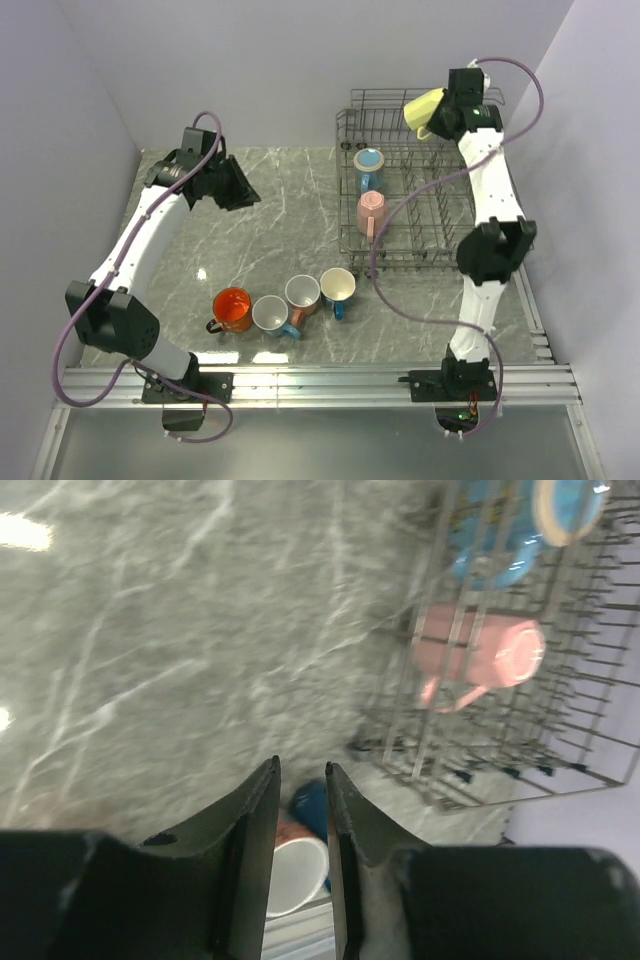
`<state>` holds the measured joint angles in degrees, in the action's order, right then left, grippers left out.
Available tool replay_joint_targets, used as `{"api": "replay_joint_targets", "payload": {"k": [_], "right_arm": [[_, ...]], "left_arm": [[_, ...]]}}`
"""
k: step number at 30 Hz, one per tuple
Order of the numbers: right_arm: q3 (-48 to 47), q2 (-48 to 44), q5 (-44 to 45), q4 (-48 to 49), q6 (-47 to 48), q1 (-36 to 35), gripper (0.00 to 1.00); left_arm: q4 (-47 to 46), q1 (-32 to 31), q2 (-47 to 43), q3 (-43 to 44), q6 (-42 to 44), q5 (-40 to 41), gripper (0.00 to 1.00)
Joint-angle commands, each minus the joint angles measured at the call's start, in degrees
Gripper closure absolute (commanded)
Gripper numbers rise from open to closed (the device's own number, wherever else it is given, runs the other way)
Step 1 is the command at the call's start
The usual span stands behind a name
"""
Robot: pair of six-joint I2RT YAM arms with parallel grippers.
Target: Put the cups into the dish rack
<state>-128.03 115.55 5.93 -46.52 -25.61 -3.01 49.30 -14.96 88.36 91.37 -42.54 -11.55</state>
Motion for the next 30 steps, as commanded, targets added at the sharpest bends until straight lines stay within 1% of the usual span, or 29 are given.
{"api": "replay_joint_targets", "payload": {"k": [1, 2, 3, 4, 5, 7, 9, 11, 14, 16, 20, 22, 26, 30], "right_arm": [[-13.9, 6.6, 7.3, -1.2, 1.4, -0.2, 1.0], [-17.0, 7.9, 8.0, -1.4, 1.3, -0.3, 1.0], [-17.1, 8.8, 8.4, -1.2, 0.7, -0.4, 1.0], [-16.0, 8.9, 8.8, 0.4, 0.5, -0.7, 1.0], [-12.3, 8.6, 9.3, 1.5, -0.3, -1.1, 1.0], [-8.7, 8.9, 9.8, 3.4, -0.8, -1.9, 1.0], [-8.4, 10.7, 11.1, 2.2, -1.0, -3.3, 1.0], [-10.4, 13.9, 10.9, -0.3, -1.6, -4.0, 1.0], [-6.3, 14.7, 9.5, 1.3, -2.7, -5.2, 1.0], [-4.6, 15.6, 9.7, 1.3, -3.1, -5.5, 1.0], [-3.7, 17.9, 13.3, -0.1, -3.7, -5.2, 1.0], [-2.6, 18.3, 13.7, 0.4, -3.8, -4.6, 1.0], [-3.8, 20.3, 13.4, -1.6, -5.5, -3.9, 1.0], [-1.9, 21.1, 11.2, -1.9, -6.0, -3.9, 1.0]], "left_arm": [[-0.4, 2.0, -4.9, -5.1, 3.6, 0.0, 0.7], [-0.1, 2.5, -5.0, -5.7, 3.6, -1.5, 0.71], [1.1, 2.9, -4.9, -5.9, 3.6, -2.0, 0.72], [1.3, 3.0, -5.1, -5.9, 3.7, -2.0, 0.72], [1.2, 3.0, -5.8, -6.6, 3.6, -1.4, 0.71], [0.8, 3.2, -6.4, -7.3, 3.3, -0.4, 0.71], [1.6, 3.7, -6.2, -7.3, 2.4, 1.3, 0.71], [3.9, 4.1, -5.2, -5.8, 0.9, 1.5, 0.72], [4.0, 4.2, -4.4, -4.9, -0.6, 1.1, 0.71], [5.5, 4.3, -2.8, -3.7, -1.0, 1.2, 0.73], [9.1, 4.2, -1.1, 0.5, -3.3, 2.1, 0.75], [9.9, 4.2, -1.3, 0.8, -4.3, 2.5, 0.75], [11.3, 4.2, -1.9, -0.3, -7.4, 2.4, 0.76], [9.9, 4.2, -3.3, -2.2, -8.8, 1.7, 0.75]]}}
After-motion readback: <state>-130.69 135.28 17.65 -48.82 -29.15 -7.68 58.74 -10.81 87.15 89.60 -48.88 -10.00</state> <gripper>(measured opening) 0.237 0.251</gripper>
